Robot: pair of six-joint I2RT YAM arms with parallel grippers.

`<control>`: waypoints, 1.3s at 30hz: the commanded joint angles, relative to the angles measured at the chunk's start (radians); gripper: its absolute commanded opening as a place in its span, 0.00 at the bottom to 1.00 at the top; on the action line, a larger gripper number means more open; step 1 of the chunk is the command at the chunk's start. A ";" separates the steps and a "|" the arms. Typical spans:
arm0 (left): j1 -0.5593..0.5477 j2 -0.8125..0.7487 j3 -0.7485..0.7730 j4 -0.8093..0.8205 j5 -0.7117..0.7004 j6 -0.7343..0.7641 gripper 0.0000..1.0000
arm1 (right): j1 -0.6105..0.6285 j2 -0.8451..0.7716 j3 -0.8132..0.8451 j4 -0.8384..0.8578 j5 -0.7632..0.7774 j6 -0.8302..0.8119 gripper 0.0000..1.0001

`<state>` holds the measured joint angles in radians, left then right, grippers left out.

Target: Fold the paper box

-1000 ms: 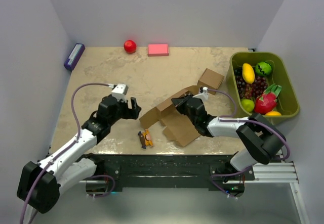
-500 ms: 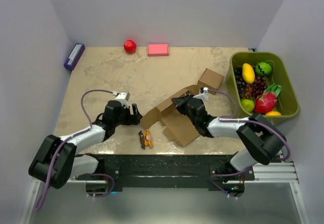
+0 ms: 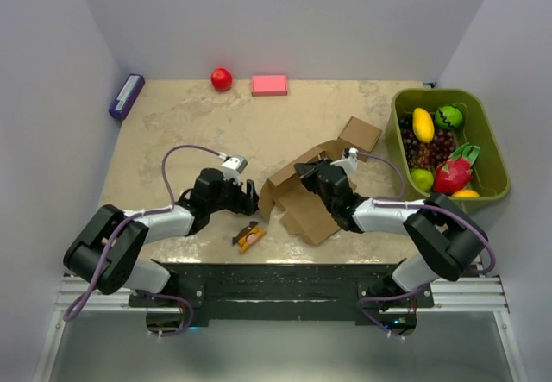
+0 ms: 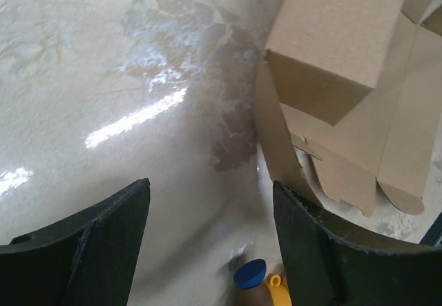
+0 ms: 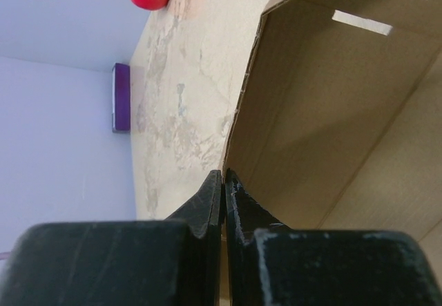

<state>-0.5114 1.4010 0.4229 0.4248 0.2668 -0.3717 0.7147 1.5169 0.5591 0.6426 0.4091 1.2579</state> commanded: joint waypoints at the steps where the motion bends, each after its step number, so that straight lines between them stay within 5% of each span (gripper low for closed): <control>1: -0.041 0.021 0.060 0.077 0.020 0.056 0.75 | -0.003 0.000 0.048 -0.020 0.083 0.009 0.00; 16: -0.102 0.067 0.068 0.201 0.008 0.024 0.75 | -0.001 0.008 0.016 -0.008 0.079 0.024 0.00; 39: -0.274 0.156 0.043 0.384 -0.302 -0.087 0.73 | -0.001 -0.040 -0.090 0.054 0.071 0.044 0.00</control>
<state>-0.7551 1.5402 0.4454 0.7418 0.0662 -0.4706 0.7120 1.5116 0.5072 0.6846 0.4351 1.3037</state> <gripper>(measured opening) 0.735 0.028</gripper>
